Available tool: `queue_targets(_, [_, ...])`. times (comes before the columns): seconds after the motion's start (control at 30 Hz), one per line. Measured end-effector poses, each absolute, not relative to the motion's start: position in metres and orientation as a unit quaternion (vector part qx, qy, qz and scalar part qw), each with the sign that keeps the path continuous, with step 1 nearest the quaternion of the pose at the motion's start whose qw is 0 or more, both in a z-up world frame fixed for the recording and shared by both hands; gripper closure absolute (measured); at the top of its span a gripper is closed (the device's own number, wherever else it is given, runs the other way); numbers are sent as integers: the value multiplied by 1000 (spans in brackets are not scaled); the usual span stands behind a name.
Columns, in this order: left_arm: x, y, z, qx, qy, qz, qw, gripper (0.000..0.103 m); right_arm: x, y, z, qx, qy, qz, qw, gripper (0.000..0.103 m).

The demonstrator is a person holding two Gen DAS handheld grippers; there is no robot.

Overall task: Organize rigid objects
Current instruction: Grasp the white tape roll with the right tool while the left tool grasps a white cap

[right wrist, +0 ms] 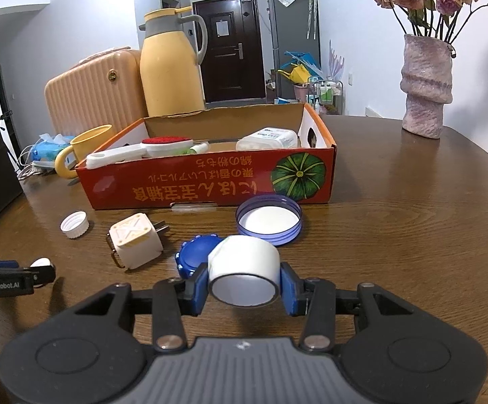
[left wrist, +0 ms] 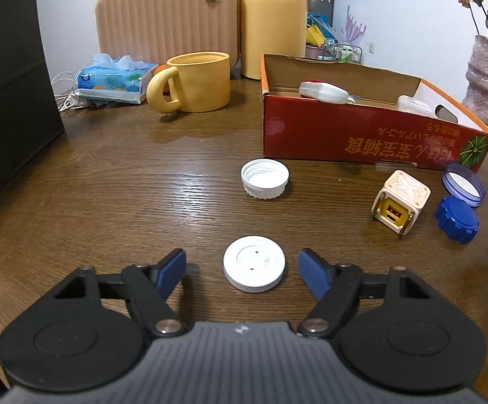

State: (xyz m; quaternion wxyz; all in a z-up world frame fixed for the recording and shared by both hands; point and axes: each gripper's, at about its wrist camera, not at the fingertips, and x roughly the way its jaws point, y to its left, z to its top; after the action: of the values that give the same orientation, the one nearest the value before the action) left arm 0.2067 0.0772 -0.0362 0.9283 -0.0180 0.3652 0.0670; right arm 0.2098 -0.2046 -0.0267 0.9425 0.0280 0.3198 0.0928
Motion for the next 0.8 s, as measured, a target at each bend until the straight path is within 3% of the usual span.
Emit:
queue_targets(0.3, [207, 73, -37, -18, 363, 43, 931, 62, 210, -205, -27, 28, 320, 93, 943, 61])
queue_targets(0.8, [200, 73, -25, -32, 341, 29, 939, 63, 210, -206, -21, 25, 314, 92, 945, 61])
